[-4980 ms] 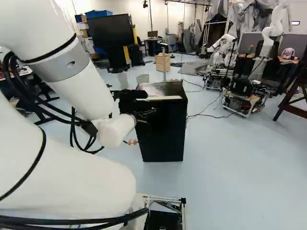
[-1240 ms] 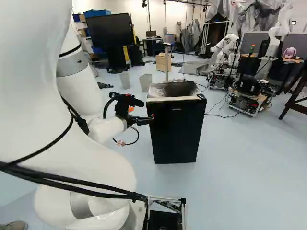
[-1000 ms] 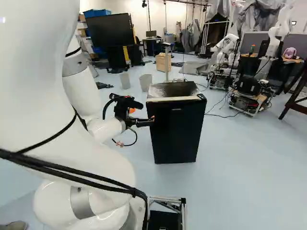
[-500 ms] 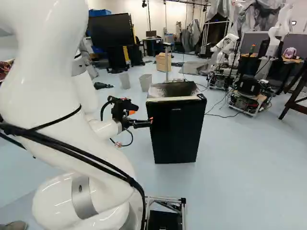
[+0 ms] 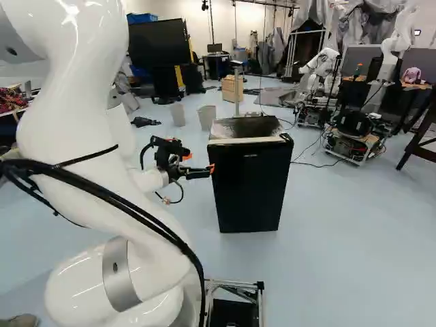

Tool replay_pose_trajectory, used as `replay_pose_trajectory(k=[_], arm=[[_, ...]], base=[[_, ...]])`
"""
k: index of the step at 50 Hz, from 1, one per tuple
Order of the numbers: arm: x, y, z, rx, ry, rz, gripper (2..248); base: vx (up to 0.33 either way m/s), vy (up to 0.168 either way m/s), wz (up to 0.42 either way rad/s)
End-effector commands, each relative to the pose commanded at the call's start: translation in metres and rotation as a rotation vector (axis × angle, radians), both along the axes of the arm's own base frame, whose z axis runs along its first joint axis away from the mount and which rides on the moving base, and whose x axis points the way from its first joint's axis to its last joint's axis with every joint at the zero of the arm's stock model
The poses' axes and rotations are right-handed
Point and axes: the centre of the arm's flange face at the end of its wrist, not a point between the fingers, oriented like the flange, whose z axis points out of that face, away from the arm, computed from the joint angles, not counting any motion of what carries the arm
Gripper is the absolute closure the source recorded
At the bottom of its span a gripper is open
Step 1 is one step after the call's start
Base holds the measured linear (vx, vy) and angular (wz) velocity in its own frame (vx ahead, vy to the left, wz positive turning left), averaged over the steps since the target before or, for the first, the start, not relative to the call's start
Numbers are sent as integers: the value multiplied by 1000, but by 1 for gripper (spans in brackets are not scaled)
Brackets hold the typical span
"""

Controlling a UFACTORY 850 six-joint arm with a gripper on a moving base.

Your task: Grab a drink from the fridge

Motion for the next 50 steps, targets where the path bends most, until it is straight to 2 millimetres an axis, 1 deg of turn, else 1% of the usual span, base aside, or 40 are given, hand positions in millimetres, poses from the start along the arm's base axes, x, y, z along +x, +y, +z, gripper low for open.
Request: replay_pose_trajectory(k=[18,29,37,50], arm=[[23,20,1,-4,-56,-57,3],[42,30,1,1,-85,-99,3],[58,34,0,10,-99,-133,3],[79,36,-14,8,-94,-181,3]], base=[[0,0,0],[0,0,0],[0,0,0],[0,0,0]])
